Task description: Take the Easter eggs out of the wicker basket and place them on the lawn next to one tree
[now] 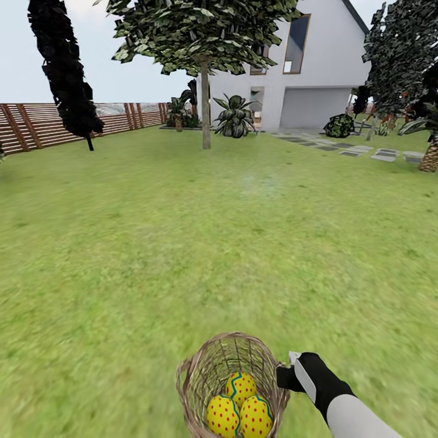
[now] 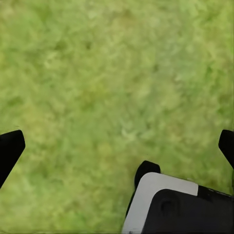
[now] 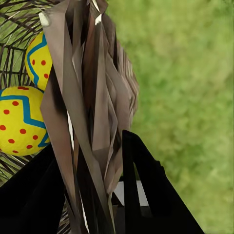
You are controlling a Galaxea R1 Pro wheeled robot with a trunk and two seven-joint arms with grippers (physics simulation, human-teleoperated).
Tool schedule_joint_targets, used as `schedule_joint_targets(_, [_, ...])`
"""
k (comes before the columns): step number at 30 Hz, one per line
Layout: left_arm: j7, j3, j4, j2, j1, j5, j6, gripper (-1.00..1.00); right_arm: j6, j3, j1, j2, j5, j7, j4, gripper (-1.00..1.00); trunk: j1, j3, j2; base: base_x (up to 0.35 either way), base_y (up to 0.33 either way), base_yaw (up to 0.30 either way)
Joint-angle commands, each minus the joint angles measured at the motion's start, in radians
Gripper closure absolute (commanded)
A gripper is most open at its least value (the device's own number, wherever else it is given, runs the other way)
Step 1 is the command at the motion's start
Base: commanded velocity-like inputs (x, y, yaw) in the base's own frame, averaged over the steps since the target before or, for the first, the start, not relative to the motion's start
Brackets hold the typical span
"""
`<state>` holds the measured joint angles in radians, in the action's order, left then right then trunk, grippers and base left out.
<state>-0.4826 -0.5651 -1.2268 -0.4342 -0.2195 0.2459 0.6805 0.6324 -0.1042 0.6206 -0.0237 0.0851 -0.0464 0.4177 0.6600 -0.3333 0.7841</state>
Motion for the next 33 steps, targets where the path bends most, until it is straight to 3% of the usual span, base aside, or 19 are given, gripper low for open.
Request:
schedule_joint_targets(1, [0.0,-0.001,0.008,-0.001,0.001,0.006,0.007,-1.0,0.004,-0.005,0.001,-0.001,0.016,-0.005,0.002,1.0,0.001,-0.001,0.001,0.337,0.0,0.0])
schedule_joint_targets(4, [0.001,-0.001,0.048,-0.004,0.003,0.005,-0.013,-1.0,0.003,-0.005,0.001,-0.001,0.016,-0.005,0.002,1.0,0.001,-0.001,0.001,0.337,0.0,0.0])
schedule_joint_targets(6, [0.002,0.001,0.148,-0.007,0.012,-0.006,-0.064,-1.0,0.004,-0.005,0.001,-0.001,0.016,-0.005,0.003,1.0,0.001,-0.001,0.001,0.338,0.0,0.0])
schedule_joint_targets(7, [0.002,0.0,0.185,-0.007,0.017,-0.03,-0.082,-1.0,0.004,-0.005,0.0,-0.001,0.016,-0.005,0.007,1.0,0.001,-0.001,0.001,0.339,0.0,0.0])
schedule_joint_targets(8, [0.002,-0.001,0.223,-0.007,0.029,-0.079,-0.107,-1.0,0.004,-0.004,0.0,-0.002,0.016,-0.005,0.011,1.0,0.001,-0.001,0.001,0.339,0.0,0.0])
schedule_joint_targets(10, [0.003,-0.002,0.264,-0.002,0.054,-0.13,-0.142,-1.0,0.004,-0.003,0.0,-0.002,0.016,-0.005,0.015,1.0,0.001,-0.001,0.001,0.339,0.0,0.0])
schedule_joint_targets(13, [0.021,-0.001,0.335,0.001,0.081,-0.151,-0.197,-1.0,0.004,-0.003,0.0,-0.002,0.016,-0.005,0.017,1.0,0.001,-0.001,0.001,0.34,0.0,0.0])
schedule_joint_targets(14, [0.054,-0.001,0.365,0.002,0.101,-0.153,-0.223,-1.0,0.004,-0.002,0.0,-0.002,0.016,-0.006,0.018,1.0,0.001,-0.001,0.001,0.341,0.0,0.0])
schedule_joint_targets(17, [0.148,0.0,0.462,0.04,0.147,-0.154,-0.308,-1.0,0.004,-0.002,-0.001,-0.004,0.016,-0.006,0.018,1.0,0.001,-0.001,0.001,0.341,0.0,0.0])
schedule_joint_targets(19, [0.188,0.001,0.536,0.088,0.171,-0.161,-0.362,-1.0,0.004,-0.001,0.0,-0.004,0.016,-0.006,0.018,1.0,0.001,-0.001,0.001,0.344,0.0,0.0])
schedule_joint_targets(21, [0.2,0.002,0.578,0.108,0.182,-0.183,-0.412,-1.0,0.004,-0.001,0.0,-0.004,0.016,-0.006,0.018,1.0,0.001,-0.001,0.001,0.345,0.0,0.0])
schedule_joint_targets(24, [0.207,0.002,0.632,0.121,0.189,-0.215,-0.472,-1.0,0.004,0.0,-0.001,-0.006,0.016,-0.005,0.018,1.0,0.001,-0.001,0.001,0.346,0.0,0.0])
schedule_joint_targets(29, [0.208,0.002,0.698,0.126,0.19,-0.223,-0.525,-1.0,0.004,0.001,-0.001,-0.008,0.016,-0.006,0.018,1.0,0.001,-0.001,0.001,0.346,0.0,0.0])
schedule_joint_targets(33, [0.209,0.002,0.726,0.146,0.19,-0.225,-0.554,-1.0,0.004,0.001,0.0,-0.008,0.016,-0.006,0.018,1.0,0.001,-0.001,0.001,0.346,0.0,0.0])
